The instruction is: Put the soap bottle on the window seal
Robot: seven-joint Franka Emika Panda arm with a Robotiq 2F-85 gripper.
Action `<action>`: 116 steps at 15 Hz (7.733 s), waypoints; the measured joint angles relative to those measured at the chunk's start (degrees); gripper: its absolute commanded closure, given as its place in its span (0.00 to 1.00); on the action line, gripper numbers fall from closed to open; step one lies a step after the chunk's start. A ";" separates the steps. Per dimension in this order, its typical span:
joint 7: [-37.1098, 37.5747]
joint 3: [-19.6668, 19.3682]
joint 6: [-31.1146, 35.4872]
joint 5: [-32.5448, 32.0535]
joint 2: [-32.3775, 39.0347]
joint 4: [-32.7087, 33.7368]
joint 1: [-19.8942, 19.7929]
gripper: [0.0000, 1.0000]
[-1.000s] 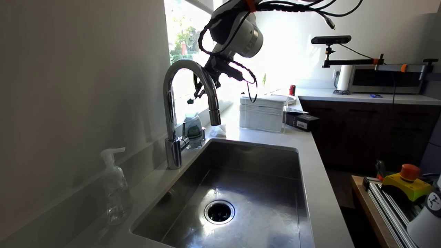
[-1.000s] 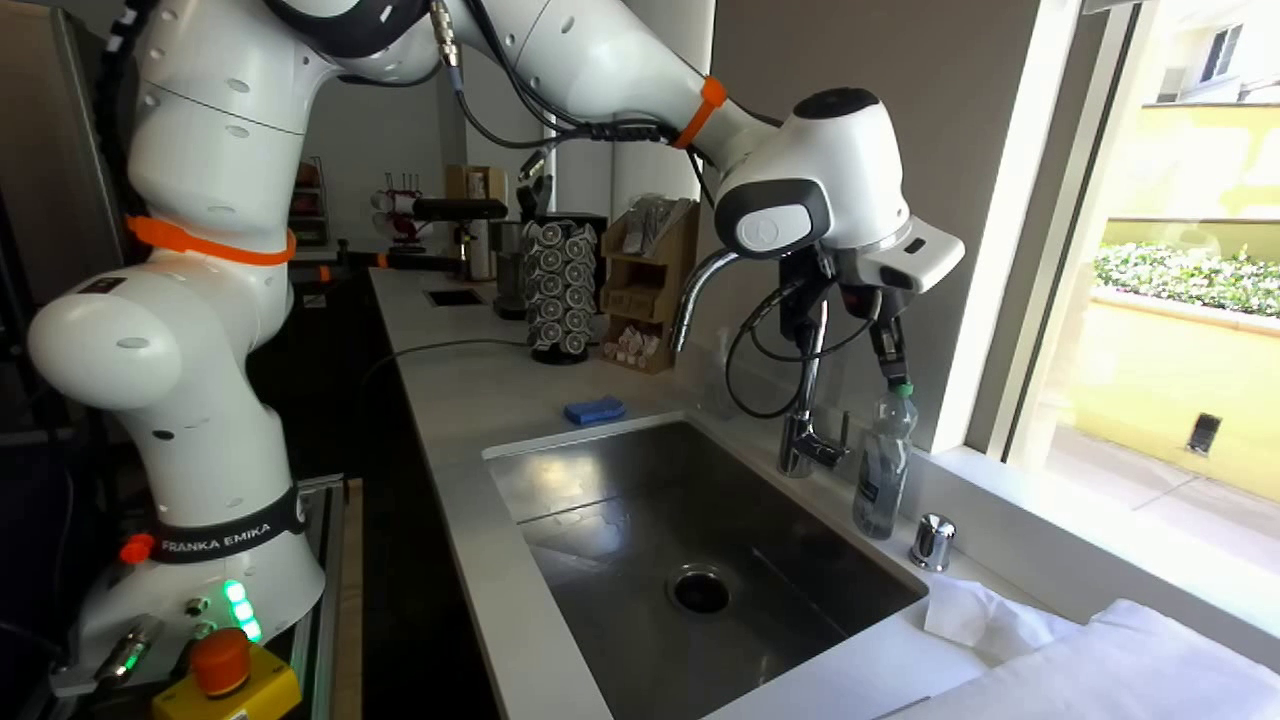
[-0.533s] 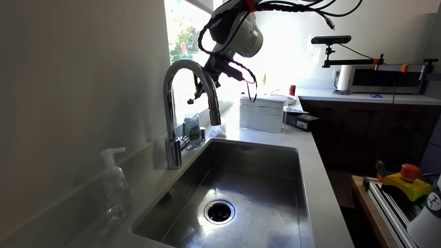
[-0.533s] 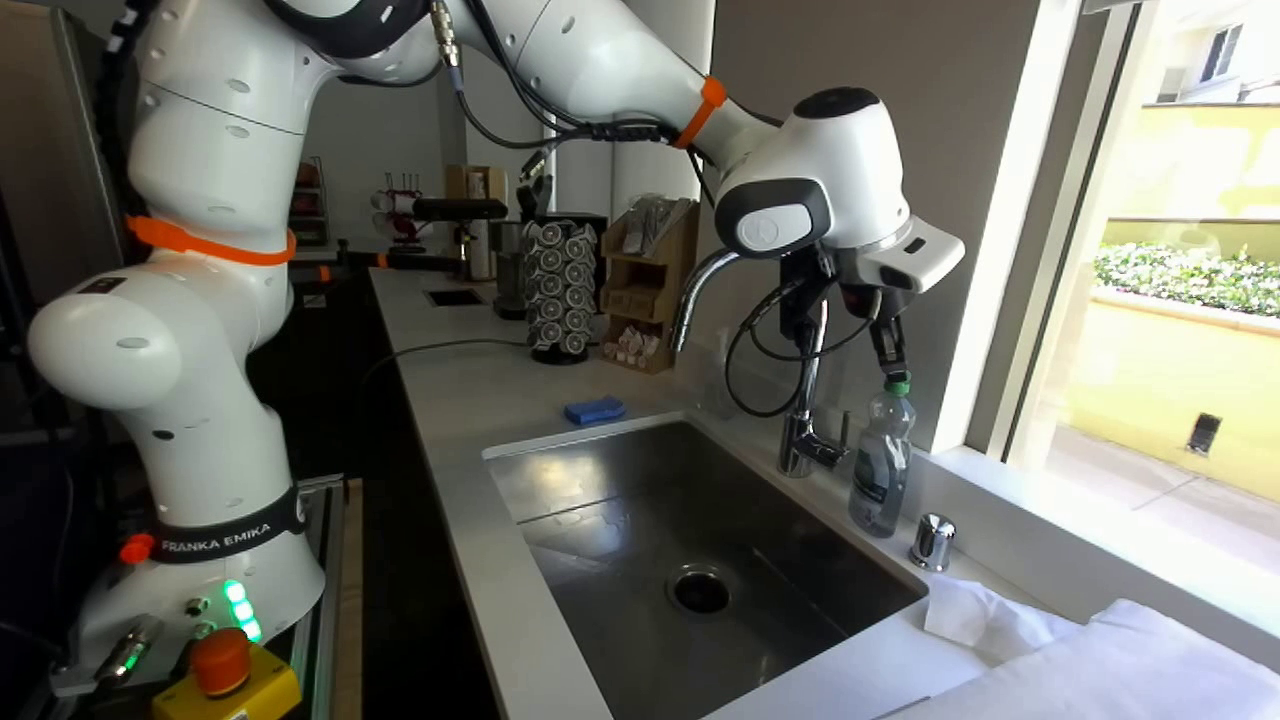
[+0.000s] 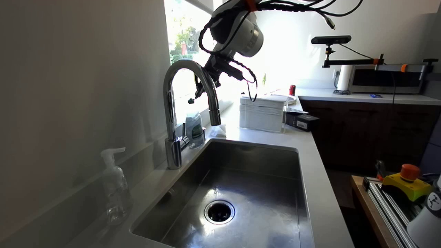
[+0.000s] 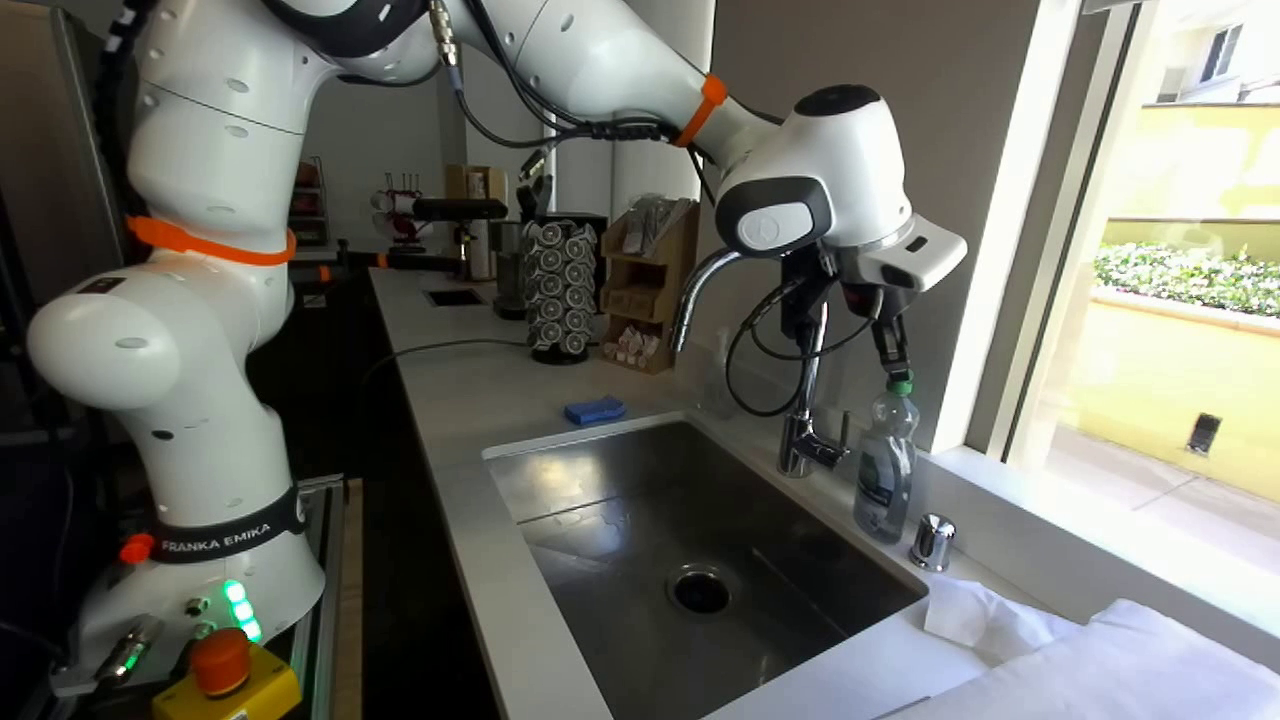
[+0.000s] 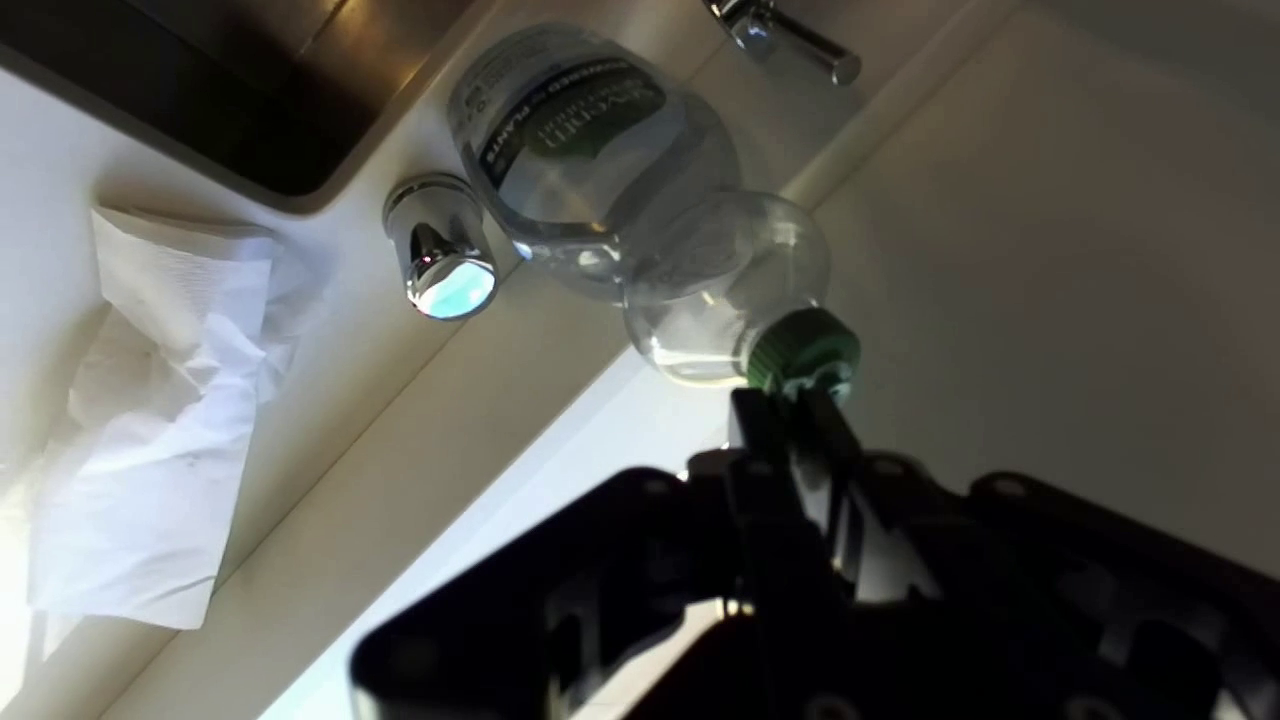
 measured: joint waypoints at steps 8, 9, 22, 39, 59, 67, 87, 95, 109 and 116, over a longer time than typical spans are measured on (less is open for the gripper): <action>-0.57 0.35 0.00 0.11 -1.20 -0.04 -0.35 0.97; -0.63 0.46 -0.01 0.11 -1.48 -0.07 -0.35 0.97; -7.79 -1.76 -12.28 0.01 -11.47 -5.52 -0.55 0.97; -9.45 -8.18 -13.11 0.02 -11.89 -2.96 -0.62 0.90; -3.50 -7.44 -6.26 0.23 -4.19 5.21 -1.51 0.97; -2.86 -3.49 -6.19 5.59 2.50 16.06 -3.60 0.97; -3.83 5.13 -9.55 9.29 18.15 35.74 -9.42 0.97; -3.82 5.89 -11.52 9.46 19.48 38.35 -11.02 0.48; -3.46 3.62 -13.38 4.75 17.09 38.02 -10.69 0.00; -4.40 0.76 -25.39 -2.95 10.37 32.74 -10.61 0.00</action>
